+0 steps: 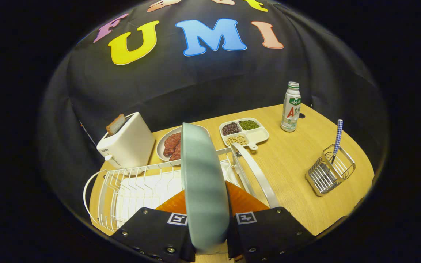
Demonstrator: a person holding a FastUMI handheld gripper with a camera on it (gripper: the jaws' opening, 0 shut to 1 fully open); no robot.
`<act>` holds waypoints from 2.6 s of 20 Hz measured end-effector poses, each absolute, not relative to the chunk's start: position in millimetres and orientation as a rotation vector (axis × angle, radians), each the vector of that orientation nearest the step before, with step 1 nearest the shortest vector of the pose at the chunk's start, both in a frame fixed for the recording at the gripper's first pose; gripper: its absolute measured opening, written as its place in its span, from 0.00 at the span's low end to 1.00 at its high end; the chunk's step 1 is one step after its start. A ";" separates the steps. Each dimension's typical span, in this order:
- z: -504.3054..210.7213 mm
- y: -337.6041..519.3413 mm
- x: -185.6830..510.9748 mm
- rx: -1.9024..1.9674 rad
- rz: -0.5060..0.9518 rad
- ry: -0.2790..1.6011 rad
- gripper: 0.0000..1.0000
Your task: Take the plate from the dish rack, then take the spoon from the basket and place it into the plate.
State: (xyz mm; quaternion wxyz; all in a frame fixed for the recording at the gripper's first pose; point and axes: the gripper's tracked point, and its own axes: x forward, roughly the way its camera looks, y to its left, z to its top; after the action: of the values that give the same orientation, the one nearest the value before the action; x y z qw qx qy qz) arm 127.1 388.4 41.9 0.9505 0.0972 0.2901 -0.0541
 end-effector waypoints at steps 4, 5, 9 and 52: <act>56.4 395.7 131.3 0.063 -0.180 0.574 0.31; 65.7 396.7 132.0 0.022 -0.197 0.561 0.31; 98.7 399.5 123.8 -0.098 -0.241 0.514 0.31; -28.7 396.6 -95.4 0.478 -0.016 0.804 0.30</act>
State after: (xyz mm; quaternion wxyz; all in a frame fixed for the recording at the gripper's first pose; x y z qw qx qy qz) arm -95.4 396.6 -28.7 0.8925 0.2306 0.3877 -0.0076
